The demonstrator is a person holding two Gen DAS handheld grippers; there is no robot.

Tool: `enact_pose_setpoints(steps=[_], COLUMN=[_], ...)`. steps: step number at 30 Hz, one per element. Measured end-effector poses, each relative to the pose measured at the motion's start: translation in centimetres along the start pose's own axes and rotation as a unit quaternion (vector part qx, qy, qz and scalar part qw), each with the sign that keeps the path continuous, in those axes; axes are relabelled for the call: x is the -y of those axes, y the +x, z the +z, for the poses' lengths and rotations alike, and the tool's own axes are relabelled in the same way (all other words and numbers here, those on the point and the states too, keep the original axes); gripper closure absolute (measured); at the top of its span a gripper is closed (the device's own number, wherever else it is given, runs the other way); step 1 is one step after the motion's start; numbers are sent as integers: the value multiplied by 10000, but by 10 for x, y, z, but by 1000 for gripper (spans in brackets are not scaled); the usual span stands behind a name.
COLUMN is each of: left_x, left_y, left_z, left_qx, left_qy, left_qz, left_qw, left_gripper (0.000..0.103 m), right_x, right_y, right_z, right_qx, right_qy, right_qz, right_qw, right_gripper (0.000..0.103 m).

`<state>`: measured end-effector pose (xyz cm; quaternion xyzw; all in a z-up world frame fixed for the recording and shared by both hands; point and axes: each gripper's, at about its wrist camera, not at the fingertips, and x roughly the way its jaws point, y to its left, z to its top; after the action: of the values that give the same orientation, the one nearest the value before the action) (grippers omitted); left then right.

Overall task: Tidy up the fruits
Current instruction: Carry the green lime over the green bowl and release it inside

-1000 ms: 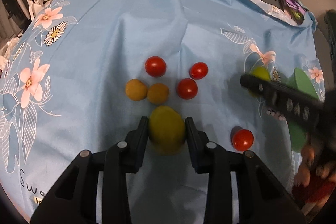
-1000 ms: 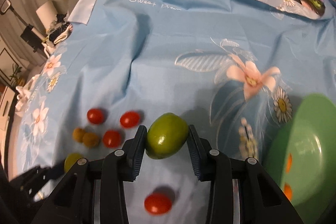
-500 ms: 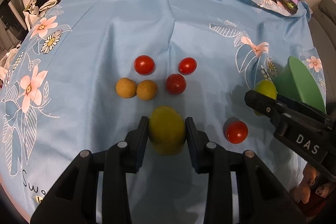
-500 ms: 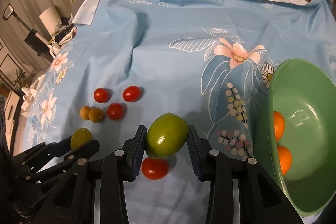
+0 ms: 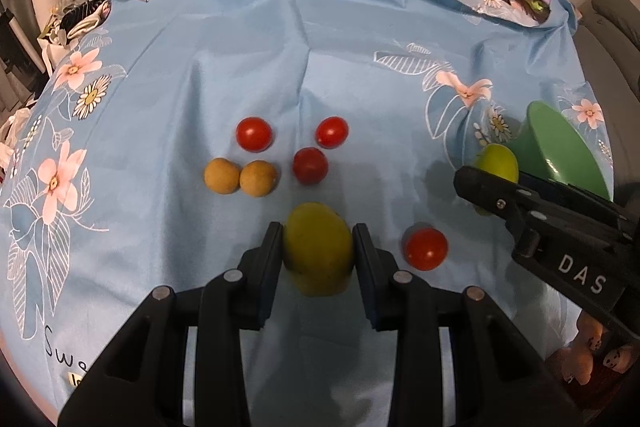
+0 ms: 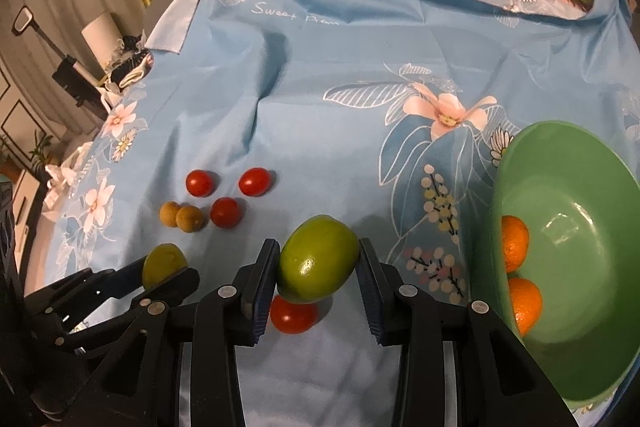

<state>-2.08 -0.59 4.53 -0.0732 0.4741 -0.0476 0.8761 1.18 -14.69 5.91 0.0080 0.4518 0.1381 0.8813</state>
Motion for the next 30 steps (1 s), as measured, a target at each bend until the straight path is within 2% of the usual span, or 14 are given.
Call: enact_pose_setpoints(steps=[12, 20, 27, 30], left_x=[27, 71, 115, 134], left_y=[-25, -33, -27, -23], left_z=[20, 38, 51, 55], left_qx=[387, 656, 687, 702], left_qy=[73, 317, 620, 758], left_qz=[-223, -503, -750, -848], left_qw=[9990, 9961, 9929, 9910], left_gripper=[68, 68, 68, 68], right_x=[10, 43, 81, 97], right_y=[-33, -64, -82, -89], right_z=[9, 13, 14, 12], right_qx=[483, 924, 1135, 1221], right_qy=[96, 416, 838, 1003], right_qz=[-7, -269, -346, -517], right_qw=[9988, 9945, 9894, 9861], right_gripper=[63, 63, 63, 63])
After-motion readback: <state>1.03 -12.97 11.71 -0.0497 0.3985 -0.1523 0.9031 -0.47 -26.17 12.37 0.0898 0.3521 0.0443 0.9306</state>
